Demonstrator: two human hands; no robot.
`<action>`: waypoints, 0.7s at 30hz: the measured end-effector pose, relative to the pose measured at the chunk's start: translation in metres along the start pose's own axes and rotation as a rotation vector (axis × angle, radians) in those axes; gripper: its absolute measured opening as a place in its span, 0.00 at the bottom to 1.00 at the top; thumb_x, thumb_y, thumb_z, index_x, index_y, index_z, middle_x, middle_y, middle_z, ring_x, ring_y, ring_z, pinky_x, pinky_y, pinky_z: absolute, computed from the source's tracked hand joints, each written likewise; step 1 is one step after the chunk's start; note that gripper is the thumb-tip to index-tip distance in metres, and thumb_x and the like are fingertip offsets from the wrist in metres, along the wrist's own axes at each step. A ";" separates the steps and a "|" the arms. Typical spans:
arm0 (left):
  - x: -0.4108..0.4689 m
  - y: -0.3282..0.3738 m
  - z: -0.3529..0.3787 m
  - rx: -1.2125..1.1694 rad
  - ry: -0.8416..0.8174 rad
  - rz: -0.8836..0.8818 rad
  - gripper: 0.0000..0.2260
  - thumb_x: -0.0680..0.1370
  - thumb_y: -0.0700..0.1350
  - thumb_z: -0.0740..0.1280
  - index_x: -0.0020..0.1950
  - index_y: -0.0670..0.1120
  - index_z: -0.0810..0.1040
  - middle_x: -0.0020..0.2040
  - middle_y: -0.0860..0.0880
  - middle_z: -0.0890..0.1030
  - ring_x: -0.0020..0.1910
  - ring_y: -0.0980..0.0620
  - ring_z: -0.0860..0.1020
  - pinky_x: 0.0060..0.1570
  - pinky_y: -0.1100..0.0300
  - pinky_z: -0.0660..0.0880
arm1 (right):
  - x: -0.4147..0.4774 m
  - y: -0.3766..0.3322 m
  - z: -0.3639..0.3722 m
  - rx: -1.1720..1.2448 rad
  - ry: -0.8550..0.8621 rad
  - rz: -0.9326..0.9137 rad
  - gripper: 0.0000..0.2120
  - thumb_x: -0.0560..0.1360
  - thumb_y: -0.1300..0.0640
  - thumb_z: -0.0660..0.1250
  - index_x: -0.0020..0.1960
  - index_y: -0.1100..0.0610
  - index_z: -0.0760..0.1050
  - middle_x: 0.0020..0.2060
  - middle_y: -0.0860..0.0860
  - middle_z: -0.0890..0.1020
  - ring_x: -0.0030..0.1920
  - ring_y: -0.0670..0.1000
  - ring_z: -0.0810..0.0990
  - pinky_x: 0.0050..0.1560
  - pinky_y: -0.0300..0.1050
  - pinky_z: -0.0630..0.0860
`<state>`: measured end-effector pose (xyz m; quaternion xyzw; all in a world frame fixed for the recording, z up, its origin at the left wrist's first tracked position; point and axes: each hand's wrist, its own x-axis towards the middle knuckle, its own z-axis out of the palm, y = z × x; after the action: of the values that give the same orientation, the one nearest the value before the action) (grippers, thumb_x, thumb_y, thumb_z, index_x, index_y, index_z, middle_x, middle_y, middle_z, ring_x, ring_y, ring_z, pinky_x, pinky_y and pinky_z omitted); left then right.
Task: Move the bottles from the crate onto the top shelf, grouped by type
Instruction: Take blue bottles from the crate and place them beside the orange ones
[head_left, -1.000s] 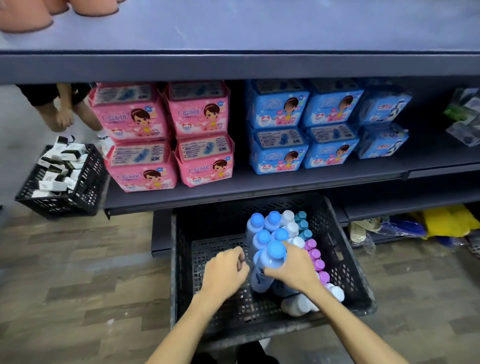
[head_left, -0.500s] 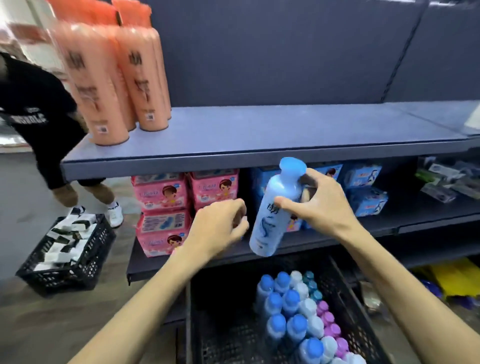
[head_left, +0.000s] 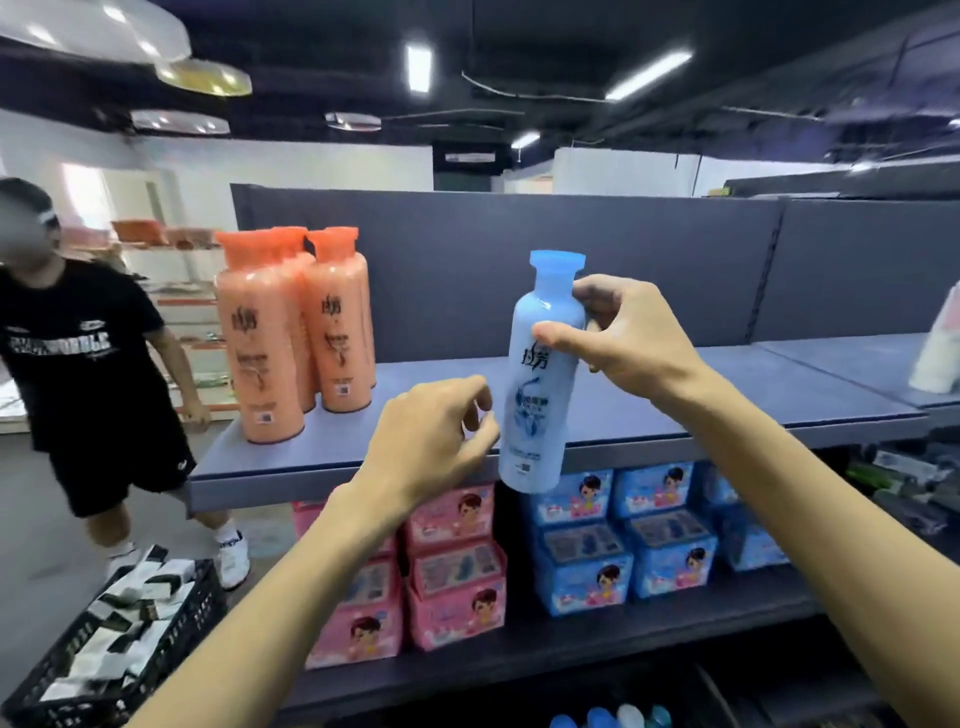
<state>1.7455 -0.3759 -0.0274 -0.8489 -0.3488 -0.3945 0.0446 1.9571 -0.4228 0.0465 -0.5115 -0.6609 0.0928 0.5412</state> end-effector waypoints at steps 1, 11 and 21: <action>0.004 -0.003 -0.003 0.020 0.005 0.000 0.03 0.74 0.50 0.66 0.44 0.52 0.75 0.36 0.57 0.79 0.36 0.55 0.76 0.37 0.55 0.75 | 0.006 -0.003 0.001 -0.006 -0.006 -0.004 0.20 0.63 0.42 0.76 0.48 0.53 0.82 0.35 0.46 0.82 0.34 0.47 0.72 0.38 0.50 0.75; 0.022 -0.024 -0.008 0.084 -0.008 -0.101 0.09 0.74 0.55 0.65 0.48 0.51 0.75 0.37 0.57 0.78 0.36 0.56 0.76 0.37 0.57 0.74 | 0.052 0.012 0.024 0.015 -0.055 0.044 0.21 0.66 0.47 0.79 0.55 0.54 0.81 0.43 0.48 0.84 0.45 0.49 0.83 0.38 0.50 0.85; 0.042 -0.014 0.032 0.001 -0.029 -0.370 0.25 0.67 0.66 0.69 0.49 0.47 0.76 0.42 0.53 0.79 0.44 0.50 0.77 0.38 0.57 0.68 | 0.079 0.029 0.038 0.025 -0.104 0.015 0.16 0.69 0.48 0.78 0.53 0.49 0.78 0.44 0.45 0.83 0.42 0.44 0.81 0.34 0.40 0.80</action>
<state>1.7755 -0.3307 -0.0223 -0.7759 -0.4997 -0.3835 -0.0333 1.9514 -0.3318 0.0602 -0.5040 -0.6830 0.1316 0.5119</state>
